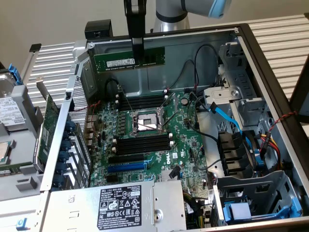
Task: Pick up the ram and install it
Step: 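Pick up the ram and move it above insertion slot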
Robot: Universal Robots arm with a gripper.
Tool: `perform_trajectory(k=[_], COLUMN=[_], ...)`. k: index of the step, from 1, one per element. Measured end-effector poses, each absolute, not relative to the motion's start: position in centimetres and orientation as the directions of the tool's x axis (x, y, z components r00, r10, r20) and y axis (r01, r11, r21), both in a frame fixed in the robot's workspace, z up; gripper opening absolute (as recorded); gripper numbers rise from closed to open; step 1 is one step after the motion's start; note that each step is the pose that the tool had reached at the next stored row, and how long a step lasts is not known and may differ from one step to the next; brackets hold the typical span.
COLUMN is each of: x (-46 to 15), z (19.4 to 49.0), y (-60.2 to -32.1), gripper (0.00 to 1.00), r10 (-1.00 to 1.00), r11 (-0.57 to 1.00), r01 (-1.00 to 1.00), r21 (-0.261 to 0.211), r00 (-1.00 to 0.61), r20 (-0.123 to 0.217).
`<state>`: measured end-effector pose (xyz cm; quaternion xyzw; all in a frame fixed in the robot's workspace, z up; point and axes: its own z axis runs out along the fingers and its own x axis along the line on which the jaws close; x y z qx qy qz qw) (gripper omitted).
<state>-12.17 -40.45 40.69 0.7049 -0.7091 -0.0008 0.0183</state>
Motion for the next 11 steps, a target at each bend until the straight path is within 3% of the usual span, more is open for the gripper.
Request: perform_trajectory(k=[11], x=[-12.1], z=[38.9], y=[-40.5], gripper=[0.13], r10=[-1.000], r11=[0.017], r01=[-0.999], r21=[0.027], r00=[-0.016], r20=[0.012])
